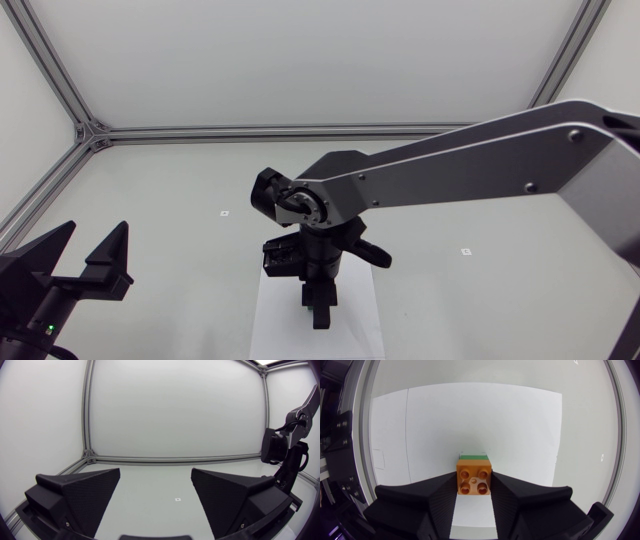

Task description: Pick up the orange 2x2 brick with the right arm and stack it on top of the green 2x2 brick in the center

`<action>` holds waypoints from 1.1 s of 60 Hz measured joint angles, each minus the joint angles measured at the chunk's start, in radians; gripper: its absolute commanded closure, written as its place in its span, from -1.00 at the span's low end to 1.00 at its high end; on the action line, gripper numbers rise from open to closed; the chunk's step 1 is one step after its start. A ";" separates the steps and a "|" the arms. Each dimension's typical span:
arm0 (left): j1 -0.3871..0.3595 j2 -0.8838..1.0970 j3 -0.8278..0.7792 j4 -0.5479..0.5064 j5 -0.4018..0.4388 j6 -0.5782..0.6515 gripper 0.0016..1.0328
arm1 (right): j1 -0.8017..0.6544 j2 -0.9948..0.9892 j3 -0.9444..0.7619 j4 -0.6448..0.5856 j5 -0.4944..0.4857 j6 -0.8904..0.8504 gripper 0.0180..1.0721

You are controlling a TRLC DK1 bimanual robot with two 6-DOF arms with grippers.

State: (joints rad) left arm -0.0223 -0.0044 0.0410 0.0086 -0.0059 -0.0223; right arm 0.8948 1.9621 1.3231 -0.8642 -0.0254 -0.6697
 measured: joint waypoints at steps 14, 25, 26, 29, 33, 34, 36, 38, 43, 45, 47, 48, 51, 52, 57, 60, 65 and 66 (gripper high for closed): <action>0.000 0.000 0.000 0.000 0.000 0.000 -0.92 | 0.001 0.008 0.015 -0.015 -0.006 -0.012 0.89; 0.000 0.000 0.000 0.000 0.000 0.000 -0.92 | 0.001 0.010 0.020 -0.019 -0.012 -0.012 0.89; 0.000 0.000 0.000 0.000 0.000 0.000 -0.92 | 0.001 0.010 0.020 -0.019 -0.013 -0.012 0.89; 0.000 0.000 0.000 0.000 0.000 0.000 -0.92 | 0.001 0.010 0.020 -0.019 -0.013 -0.011 0.89; 0.000 0.000 0.000 0.000 0.000 0.000 -0.92 | 0.001 0.010 0.020 -0.019 -0.015 -0.011 0.89; 0.000 0.000 0.000 0.000 0.000 0.000 -0.92 | 0.001 0.010 0.020 -0.019 -0.015 -0.011 0.89; 0.000 0.000 0.000 0.000 0.000 0.000 -0.92 | 0.001 0.010 0.020 -0.019 -0.015 -0.008 0.89; 0.000 0.000 0.000 0.000 0.000 0.000 -0.92 | 0.001 0.010 0.020 -0.019 -0.015 -0.008 0.89; 0.000 0.000 0.000 0.000 0.000 0.000 -0.92 | 0.001 0.010 0.022 -0.019 -0.016 -0.007 0.89; 0.000 0.000 0.000 0.000 0.000 0.000 -0.92 | 0.001 0.010 0.022 -0.019 -0.017 -0.007 0.89; 0.000 0.000 0.000 0.000 0.000 0.000 -0.92 | 0.001 0.010 0.022 -0.019 -0.019 -0.005 0.89; 0.000 0.000 0.000 0.000 0.000 0.000 -0.92 | 0.001 0.010 0.022 -0.019 -0.021 -0.004 0.89; 0.000 0.000 0.000 0.000 0.000 0.000 -0.92 | 0.003 0.010 0.022 -0.019 -0.023 -0.004 0.89; 0.000 0.000 0.000 0.000 0.000 0.000 -0.92 | 0.004 0.010 0.022 -0.019 -0.023 -0.004 0.89; 0.000 0.000 0.000 0.000 0.000 0.000 -0.92 | 0.011 0.009 0.022 -0.019 -0.024 -0.004 0.89; 0.000 0.000 0.000 0.000 0.000 0.000 -0.92 | 0.014 0.009 0.022 -0.019 -0.024 -0.004 0.89; 0.000 0.000 0.000 0.000 0.000 0.000 -0.92 | 0.016 0.009 0.022 -0.019 -0.024 -0.004 0.89; 0.000 0.000 0.000 0.000 0.000 0.000 -0.92 | 0.016 0.009 0.021 -0.019 -0.024 -0.004 0.89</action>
State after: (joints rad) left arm -0.0227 -0.0044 0.0410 0.0086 -0.0059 -0.0223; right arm 0.9112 1.9713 1.3445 -0.8829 -0.0494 -0.6739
